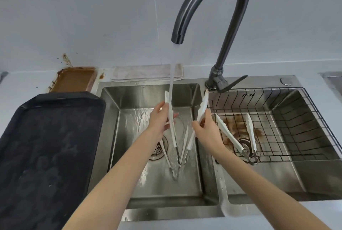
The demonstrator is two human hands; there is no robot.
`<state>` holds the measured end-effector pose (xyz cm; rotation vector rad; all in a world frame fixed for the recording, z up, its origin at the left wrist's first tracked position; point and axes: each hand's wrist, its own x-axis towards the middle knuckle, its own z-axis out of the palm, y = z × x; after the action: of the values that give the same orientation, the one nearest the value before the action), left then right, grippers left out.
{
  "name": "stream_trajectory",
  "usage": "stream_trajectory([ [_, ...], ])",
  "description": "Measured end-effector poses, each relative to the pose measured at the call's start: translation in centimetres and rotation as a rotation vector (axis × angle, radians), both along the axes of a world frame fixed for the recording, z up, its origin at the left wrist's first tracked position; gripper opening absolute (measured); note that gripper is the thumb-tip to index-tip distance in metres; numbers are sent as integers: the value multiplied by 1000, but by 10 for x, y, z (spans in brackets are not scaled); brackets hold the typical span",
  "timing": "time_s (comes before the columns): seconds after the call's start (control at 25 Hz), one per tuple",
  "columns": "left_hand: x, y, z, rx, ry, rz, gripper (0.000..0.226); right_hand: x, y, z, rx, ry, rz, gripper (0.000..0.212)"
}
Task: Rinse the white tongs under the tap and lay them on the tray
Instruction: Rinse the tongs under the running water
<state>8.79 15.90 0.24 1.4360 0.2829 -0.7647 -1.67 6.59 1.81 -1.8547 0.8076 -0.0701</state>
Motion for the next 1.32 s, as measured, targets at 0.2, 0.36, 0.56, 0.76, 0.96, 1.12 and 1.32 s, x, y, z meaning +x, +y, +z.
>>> stream_trajectory([
  [0.2,7,-13,-8,-142,184,-19,9,5,-9,-10,44,64,-28,29],
  [0.36,7,-13,-10,-242,230,-110,10,9,-11,-18,45,90,2,27],
  [0.56,16,-17,-7,-362,290,-42,22,18,-9,-25,156,141,8,22],
  [0.76,24,-22,-4,-264,350,-1,52,23,-2,-32,255,122,17,25],
  [0.96,33,-19,0,-309,325,5,31,22,2,-40,341,141,4,23],
  [1.12,38,-17,-5,-182,342,92,40,20,0,-42,297,97,39,14],
  [1.32,35,-16,-10,-54,201,195,47,25,5,-39,175,147,109,24],
])
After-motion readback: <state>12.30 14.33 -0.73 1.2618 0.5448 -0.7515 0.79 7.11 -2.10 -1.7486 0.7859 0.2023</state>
